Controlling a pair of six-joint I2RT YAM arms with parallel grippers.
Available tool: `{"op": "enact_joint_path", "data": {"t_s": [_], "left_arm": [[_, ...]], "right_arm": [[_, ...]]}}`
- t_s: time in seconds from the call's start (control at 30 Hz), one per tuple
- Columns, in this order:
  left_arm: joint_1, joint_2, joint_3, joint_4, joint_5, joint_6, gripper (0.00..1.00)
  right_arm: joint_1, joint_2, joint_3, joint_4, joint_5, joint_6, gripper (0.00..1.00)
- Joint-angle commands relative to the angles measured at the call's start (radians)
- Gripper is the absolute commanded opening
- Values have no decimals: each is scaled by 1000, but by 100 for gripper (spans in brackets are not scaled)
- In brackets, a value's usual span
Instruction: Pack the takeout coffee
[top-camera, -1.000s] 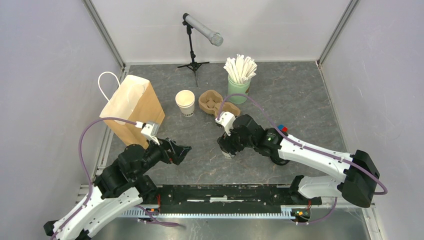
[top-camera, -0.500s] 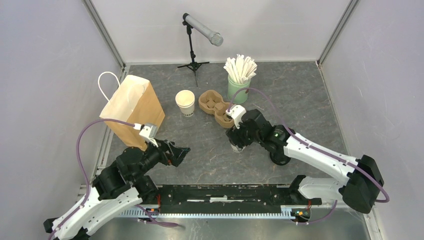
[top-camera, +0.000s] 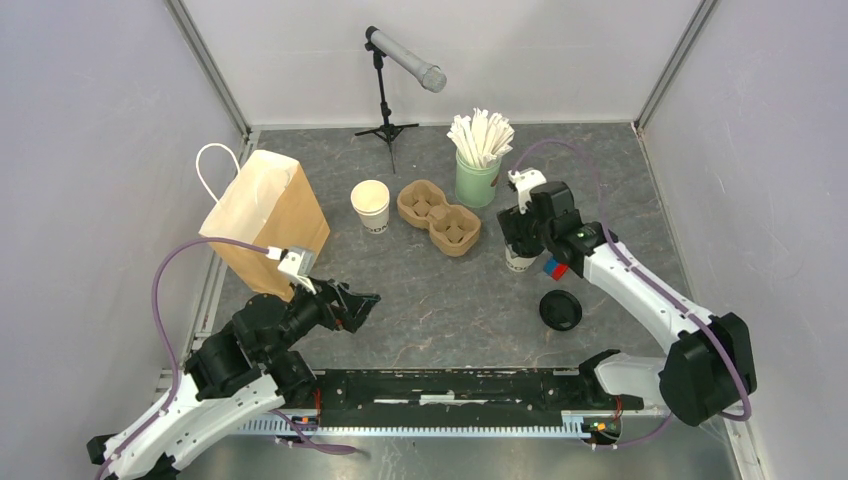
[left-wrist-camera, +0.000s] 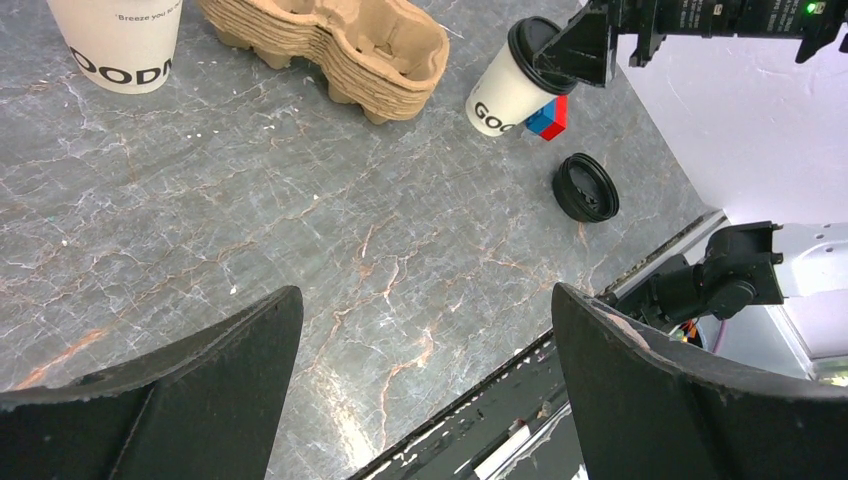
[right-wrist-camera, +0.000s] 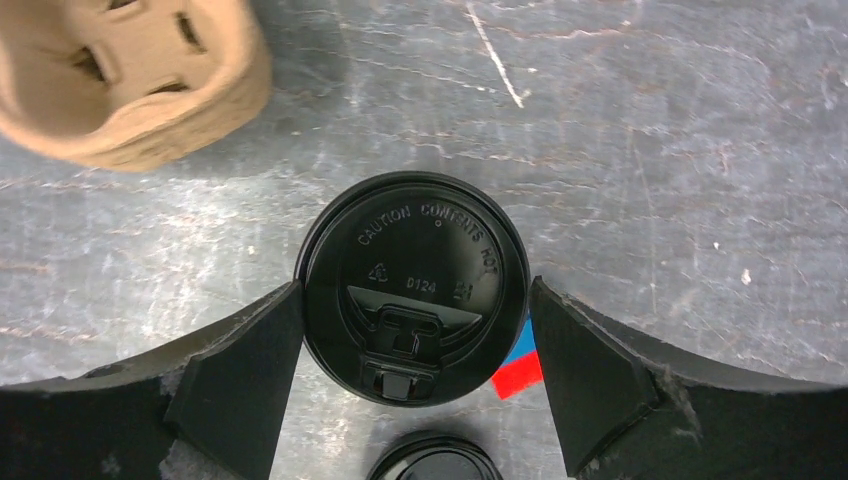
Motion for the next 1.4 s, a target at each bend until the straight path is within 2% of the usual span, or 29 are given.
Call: {"op": "enact_joint_path", "data": {"t_s": [0.0,0.1,0.23,0.63,0.7,0.8,0.93,1.03,1.13,1.37], "left_arm": [[-5,-7,8,17,-18,28,100],[-6,-4,9,18,-18,30,100],[-8,-6,9,17,-20,29,100],[-10,-3,8,17,-25,29,100],[-11,-4,11,16,-27,30,100],[-10,-1,30,-6,-26,41,100],[-10,-8,77,-61,-28,57,100],[-10,-27,79,-68,-32,62,100],[-10,-44,63,-48,-23,65,100],[-11,-55,60,-41,-9,70,100]], "right_arm": [[-61,23,37,-48,20,-30,88],[-80,24,55,-52,19,-28,89],[-84,27,71,-58,7,-25,98],[-84,-51,168,-110,-75,-13,100],[-84,-63,178,-105,-113,-13,97],[-81,-94,150,-18,-243,-13,99],[-39,-143,60,180,-327,-12,89],[68,-143,19,299,-294,-15,88],[164,-78,42,349,-235,-36,88],[218,127,135,407,-243,-110,79]]}}
